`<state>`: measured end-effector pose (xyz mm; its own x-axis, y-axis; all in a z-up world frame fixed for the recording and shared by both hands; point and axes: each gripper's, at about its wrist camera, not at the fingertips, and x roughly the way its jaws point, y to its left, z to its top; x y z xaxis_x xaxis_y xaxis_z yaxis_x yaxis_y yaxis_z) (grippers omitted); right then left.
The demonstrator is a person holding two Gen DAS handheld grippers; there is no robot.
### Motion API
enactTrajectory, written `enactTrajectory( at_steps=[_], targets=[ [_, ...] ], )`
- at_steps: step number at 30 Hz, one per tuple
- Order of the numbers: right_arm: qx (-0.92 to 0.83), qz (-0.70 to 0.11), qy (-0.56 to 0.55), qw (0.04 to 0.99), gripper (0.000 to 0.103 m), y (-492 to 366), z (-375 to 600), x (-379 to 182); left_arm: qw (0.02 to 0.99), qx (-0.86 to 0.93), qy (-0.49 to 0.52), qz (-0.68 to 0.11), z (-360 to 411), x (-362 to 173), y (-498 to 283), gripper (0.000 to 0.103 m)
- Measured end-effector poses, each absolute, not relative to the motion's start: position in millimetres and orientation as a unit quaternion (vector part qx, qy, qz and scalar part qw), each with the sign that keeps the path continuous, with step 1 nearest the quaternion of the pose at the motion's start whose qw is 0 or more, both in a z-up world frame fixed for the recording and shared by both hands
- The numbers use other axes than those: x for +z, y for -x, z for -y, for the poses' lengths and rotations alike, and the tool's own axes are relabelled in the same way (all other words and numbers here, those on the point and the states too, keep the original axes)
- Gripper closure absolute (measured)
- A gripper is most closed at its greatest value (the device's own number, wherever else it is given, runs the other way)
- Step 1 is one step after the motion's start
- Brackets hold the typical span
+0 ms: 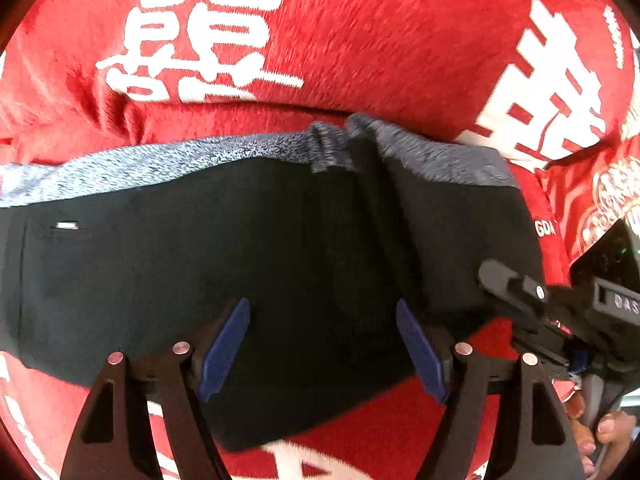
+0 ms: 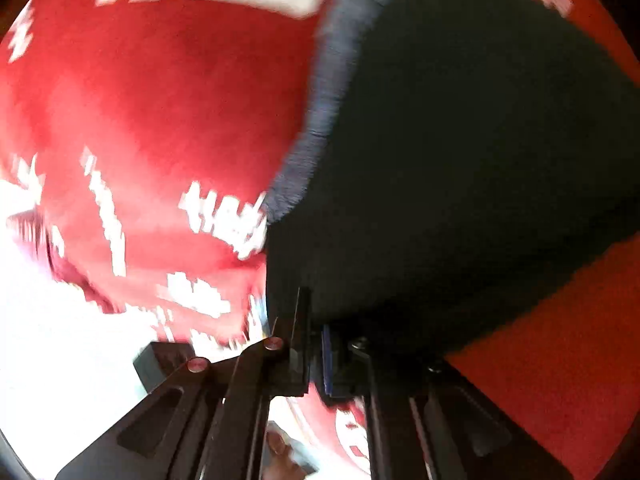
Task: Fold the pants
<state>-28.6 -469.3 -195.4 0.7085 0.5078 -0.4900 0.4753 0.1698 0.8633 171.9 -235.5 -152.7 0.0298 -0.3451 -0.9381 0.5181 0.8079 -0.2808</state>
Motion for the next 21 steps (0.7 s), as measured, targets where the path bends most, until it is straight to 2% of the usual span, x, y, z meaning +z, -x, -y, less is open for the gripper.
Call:
enactTrajectory(
  at_steps=[2, 5, 8, 9, 10, 11, 12, 21],
  targets=[
    [0.016, -0.411, -0.614, 0.674, 0.099, 34.4, 462.0, -186.5, 0.722, -0.298, -0.091, -0.617, 229.5, -149.8, -162.6, 0.026],
    [-0.005, -0.463, -0.583, 0.668, 0.097, 30.8, 459.3, -205.1, 0.722, -0.270, -0.099, -0.630, 221.0, -161.4, -159.7, 0.026],
    [0.001, -0.465, -0.593, 0.658, 0.093, 27.5, 457.6, -213.9, 0.730, -0.252, -0.094, -0.628, 207.7, -159.3, -160.4, 0.026],
    [0.010, -0.455, -0.601, 0.657, 0.080, 28.1, 455.4, -210.8, 0.735, -0.248, -0.095, -0.624, 203.5, -157.6, -160.8, 0.026],
    [0.017, -0.447, -0.607, 0.656, 0.056, 32.1, 451.8, -208.3, 0.738, -0.243, -0.097, -0.622, 199.5, -156.7, -161.6, 0.026],
    [0.022, -0.440, -0.613, 0.656, 0.047, 37.1, 446.3, -206.0, 0.738, -0.239, -0.098, -0.623, 198.7, -157.5, -162.7, 0.026],
    [0.028, -0.434, -0.618, 0.655, 0.042, 38.7, 441.4, -205.9, 0.738, -0.236, -0.097, -0.625, 196.4, -158.0, -163.8, 0.026],
    [0.019, -0.379, -0.689, 0.617, 0.043, 7.1, 430.7, -234.7, 0.740, -0.232, -0.100, -0.624, 191.3, -156.4, -164.4, 0.026]
  ],
)
